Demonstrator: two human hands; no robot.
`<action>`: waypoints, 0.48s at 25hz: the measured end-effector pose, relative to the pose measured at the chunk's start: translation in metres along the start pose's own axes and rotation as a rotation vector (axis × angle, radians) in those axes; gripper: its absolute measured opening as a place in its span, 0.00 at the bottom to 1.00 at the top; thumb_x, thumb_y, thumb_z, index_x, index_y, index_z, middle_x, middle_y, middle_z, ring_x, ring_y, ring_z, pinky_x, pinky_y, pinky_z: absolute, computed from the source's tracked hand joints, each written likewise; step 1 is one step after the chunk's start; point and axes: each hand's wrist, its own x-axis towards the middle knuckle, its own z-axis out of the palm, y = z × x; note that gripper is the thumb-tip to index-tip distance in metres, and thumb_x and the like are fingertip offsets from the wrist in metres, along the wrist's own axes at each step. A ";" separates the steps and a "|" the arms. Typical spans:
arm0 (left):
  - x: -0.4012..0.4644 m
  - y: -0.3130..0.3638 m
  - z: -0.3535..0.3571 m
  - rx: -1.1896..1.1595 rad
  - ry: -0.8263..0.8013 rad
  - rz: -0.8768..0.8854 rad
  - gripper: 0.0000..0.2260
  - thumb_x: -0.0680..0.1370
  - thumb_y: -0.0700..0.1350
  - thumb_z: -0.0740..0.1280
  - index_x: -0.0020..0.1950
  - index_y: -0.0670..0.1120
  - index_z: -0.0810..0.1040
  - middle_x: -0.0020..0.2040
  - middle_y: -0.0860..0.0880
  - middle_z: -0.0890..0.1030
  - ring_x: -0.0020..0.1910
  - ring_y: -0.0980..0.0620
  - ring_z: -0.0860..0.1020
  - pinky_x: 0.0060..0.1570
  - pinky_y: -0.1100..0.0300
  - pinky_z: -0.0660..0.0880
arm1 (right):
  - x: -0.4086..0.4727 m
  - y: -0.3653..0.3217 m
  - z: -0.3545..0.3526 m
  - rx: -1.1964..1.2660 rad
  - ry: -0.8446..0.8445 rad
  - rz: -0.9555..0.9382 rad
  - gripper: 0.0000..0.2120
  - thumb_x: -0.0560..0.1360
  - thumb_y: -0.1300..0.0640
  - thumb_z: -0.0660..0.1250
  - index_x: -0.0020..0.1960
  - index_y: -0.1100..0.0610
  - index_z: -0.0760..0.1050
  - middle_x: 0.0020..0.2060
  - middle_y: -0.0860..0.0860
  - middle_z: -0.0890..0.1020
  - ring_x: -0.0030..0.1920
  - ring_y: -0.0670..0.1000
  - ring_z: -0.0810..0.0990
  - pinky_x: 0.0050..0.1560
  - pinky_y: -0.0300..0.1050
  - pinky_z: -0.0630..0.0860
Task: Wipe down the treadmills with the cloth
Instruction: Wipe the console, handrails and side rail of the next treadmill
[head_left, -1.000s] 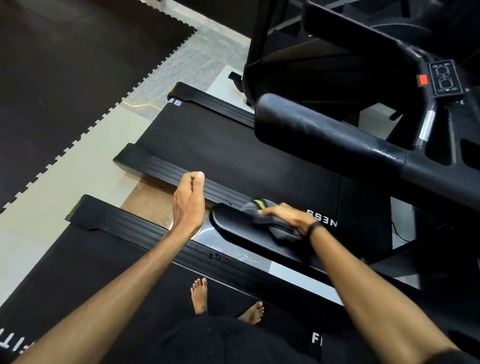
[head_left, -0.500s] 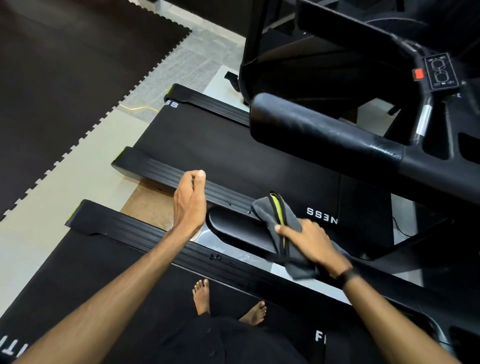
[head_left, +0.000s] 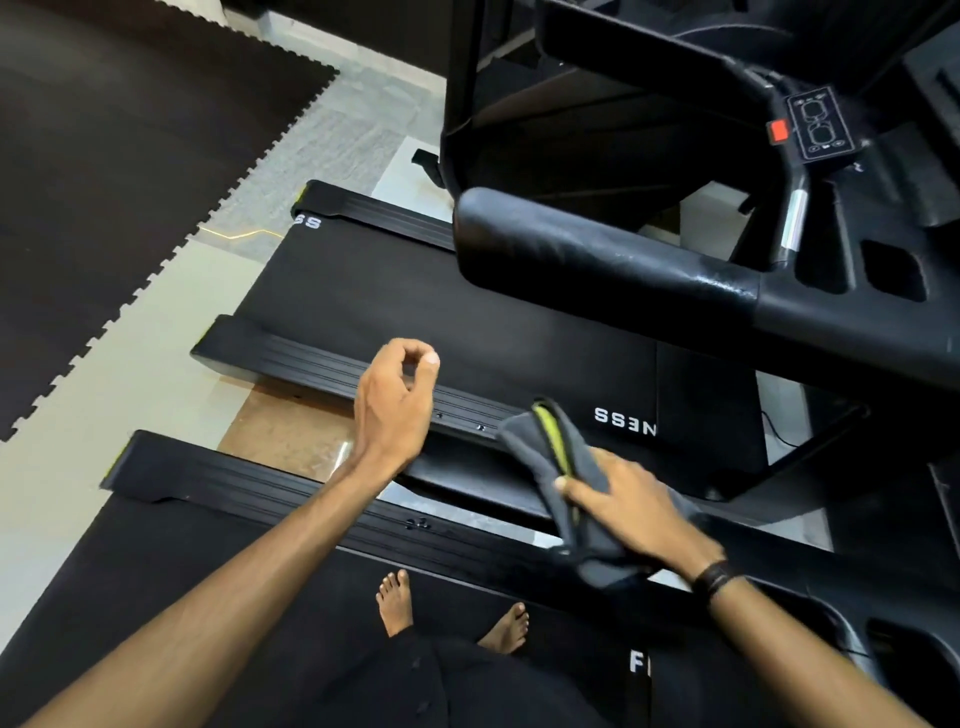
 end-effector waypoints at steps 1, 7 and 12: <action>-0.003 -0.002 -0.001 0.051 -0.008 0.007 0.03 0.81 0.47 0.65 0.51 0.50 0.77 0.46 0.52 0.80 0.38 0.56 0.77 0.45 0.56 0.73 | 0.016 0.011 -0.010 0.026 -0.070 0.152 0.25 0.73 0.31 0.65 0.56 0.51 0.79 0.59 0.52 0.83 0.57 0.56 0.80 0.53 0.49 0.74; -0.007 0.005 0.021 0.179 -0.140 0.184 0.12 0.79 0.50 0.62 0.58 0.46 0.78 0.55 0.51 0.80 0.50 0.50 0.79 0.58 0.46 0.74 | 0.084 -0.085 0.015 0.037 -0.123 0.030 0.24 0.77 0.36 0.62 0.59 0.56 0.76 0.62 0.59 0.80 0.62 0.62 0.77 0.56 0.51 0.72; -0.007 -0.001 0.029 0.377 -0.207 0.337 0.17 0.81 0.54 0.56 0.61 0.45 0.76 0.58 0.49 0.78 0.56 0.50 0.75 0.69 0.47 0.64 | -0.034 -0.017 0.029 -0.025 0.310 -0.282 0.28 0.72 0.36 0.63 0.67 0.48 0.74 0.64 0.51 0.80 0.65 0.56 0.77 0.66 0.49 0.65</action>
